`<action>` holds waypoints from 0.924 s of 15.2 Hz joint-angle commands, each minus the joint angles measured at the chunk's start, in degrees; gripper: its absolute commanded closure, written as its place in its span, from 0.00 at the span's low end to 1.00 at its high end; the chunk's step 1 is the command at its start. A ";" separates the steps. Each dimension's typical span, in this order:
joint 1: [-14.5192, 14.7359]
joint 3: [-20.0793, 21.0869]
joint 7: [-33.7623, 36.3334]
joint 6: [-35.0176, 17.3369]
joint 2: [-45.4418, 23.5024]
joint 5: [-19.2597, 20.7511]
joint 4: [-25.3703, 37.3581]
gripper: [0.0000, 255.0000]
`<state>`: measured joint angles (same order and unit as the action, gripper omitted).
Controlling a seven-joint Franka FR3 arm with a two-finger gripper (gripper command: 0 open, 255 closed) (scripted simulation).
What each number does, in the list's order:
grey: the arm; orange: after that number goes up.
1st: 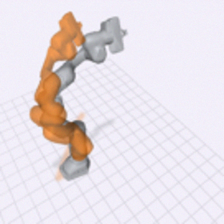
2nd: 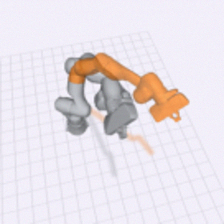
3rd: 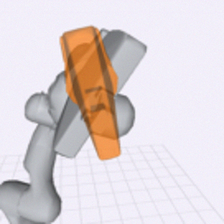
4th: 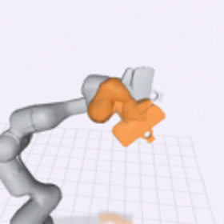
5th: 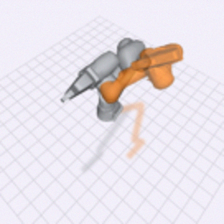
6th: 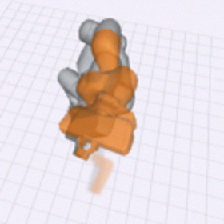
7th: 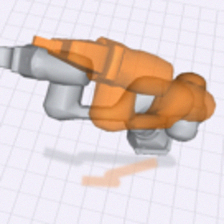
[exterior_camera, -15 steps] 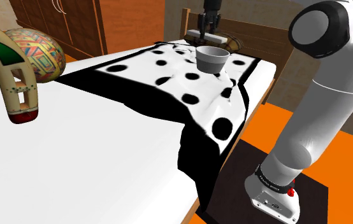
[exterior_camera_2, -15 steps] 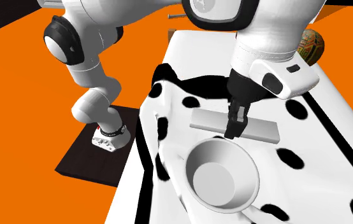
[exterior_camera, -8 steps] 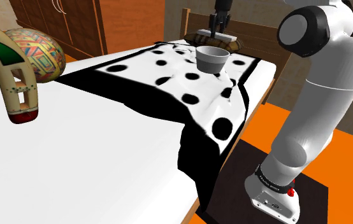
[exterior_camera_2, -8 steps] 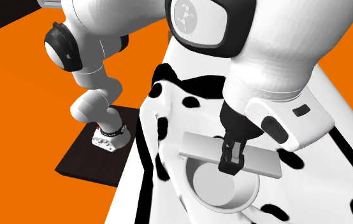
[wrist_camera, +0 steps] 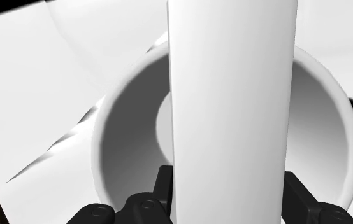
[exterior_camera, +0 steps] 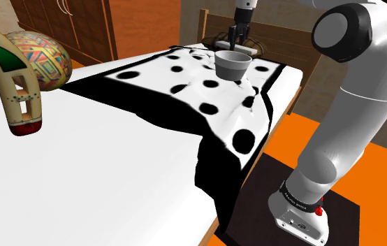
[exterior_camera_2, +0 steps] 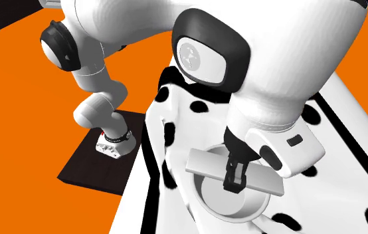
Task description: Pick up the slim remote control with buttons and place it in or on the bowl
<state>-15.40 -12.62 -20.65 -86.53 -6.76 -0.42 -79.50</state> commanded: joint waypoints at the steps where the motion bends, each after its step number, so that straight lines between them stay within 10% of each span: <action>1: 0.09 0.04 0.10 -1.78 0.56 0.12 -2.28 1.00; 12: 0.21 0.11 0.25 -4.74 1.42 0.32 -6.08 1.00; 13: 0.21 0.11 0.25 -4.71 1.38 0.31 -6.02 0.00; 14: 0.21 0.11 0.25 -4.65 1.36 0.31 -5.94 0.00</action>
<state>-15.19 -12.51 -20.40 -91.22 -5.36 -0.11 -85.45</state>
